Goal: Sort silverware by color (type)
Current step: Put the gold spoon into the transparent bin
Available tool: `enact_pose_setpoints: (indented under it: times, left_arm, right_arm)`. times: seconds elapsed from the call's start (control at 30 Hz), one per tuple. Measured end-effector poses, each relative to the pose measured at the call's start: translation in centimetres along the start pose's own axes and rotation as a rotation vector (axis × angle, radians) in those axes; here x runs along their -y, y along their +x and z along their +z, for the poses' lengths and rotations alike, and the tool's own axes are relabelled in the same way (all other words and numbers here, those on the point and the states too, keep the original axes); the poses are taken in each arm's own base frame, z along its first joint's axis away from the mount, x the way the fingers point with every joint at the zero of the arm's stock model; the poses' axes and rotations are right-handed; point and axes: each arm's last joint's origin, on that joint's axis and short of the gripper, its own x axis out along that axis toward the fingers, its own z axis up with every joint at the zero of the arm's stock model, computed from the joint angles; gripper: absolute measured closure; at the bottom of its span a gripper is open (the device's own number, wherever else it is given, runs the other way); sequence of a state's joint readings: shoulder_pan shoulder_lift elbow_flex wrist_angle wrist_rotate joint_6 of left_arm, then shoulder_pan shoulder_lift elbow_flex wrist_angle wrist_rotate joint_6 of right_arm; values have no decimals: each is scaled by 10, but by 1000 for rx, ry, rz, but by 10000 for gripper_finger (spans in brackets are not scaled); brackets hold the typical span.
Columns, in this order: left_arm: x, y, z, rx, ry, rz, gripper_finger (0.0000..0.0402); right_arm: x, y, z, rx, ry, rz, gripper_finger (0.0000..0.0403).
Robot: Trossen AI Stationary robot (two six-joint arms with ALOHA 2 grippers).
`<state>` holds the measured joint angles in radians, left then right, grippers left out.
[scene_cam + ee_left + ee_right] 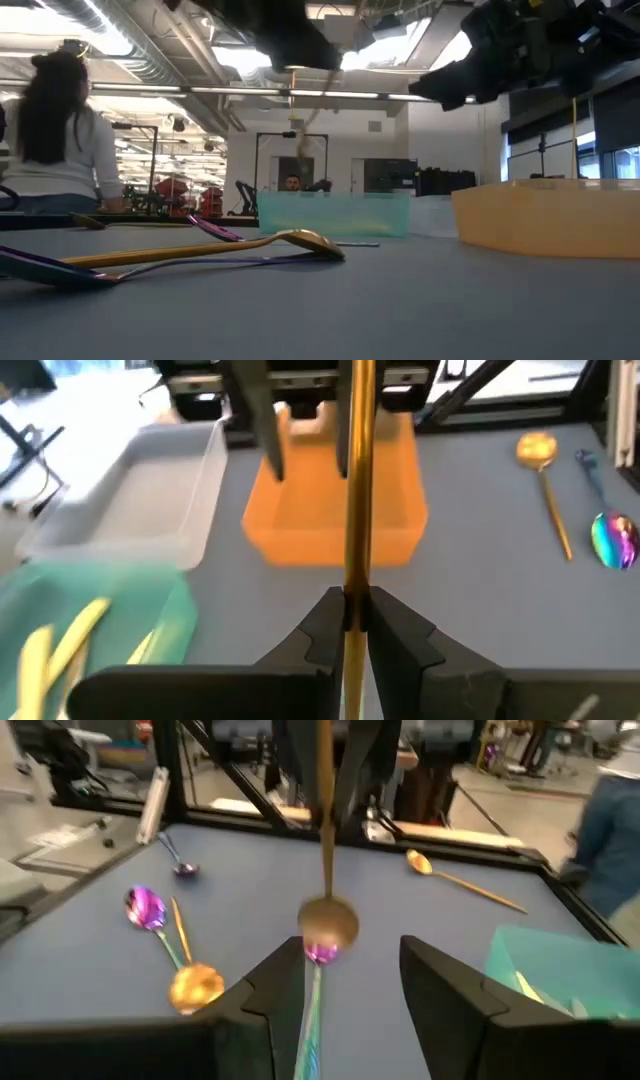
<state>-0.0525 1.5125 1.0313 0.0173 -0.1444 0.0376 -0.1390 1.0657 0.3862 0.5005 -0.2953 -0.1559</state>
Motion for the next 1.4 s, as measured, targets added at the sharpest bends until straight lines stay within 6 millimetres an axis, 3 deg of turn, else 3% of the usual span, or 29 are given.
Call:
enact_pose_setpoints:
  times: [0.3, 0.5, 0.93, 1.27, 1.4]
  left_arm:
    - [12, 39, 2, 244, 77, 34, 369]
    - [12, 46, 6, 350, 103, 55, 369]
    - [5, 46, 8, 376, 90, 76, 369]
    - [4, 46, 8, 375, 83, 79, 368]
    - [5, 46, 8, 373, 82, 75, 354]
  right_arm:
    - [-10, 6, 3, 41, -26, 10, 155]
    - [-6, 16, 3, 104, -36, -24, 145]
    - [-3, 32, -2, 195, -57, -26, 239]
    - [-2, 33, -1, 191, -66, -42, 389]
    - [-2, 33, -1, 190, -70, -43, 383]
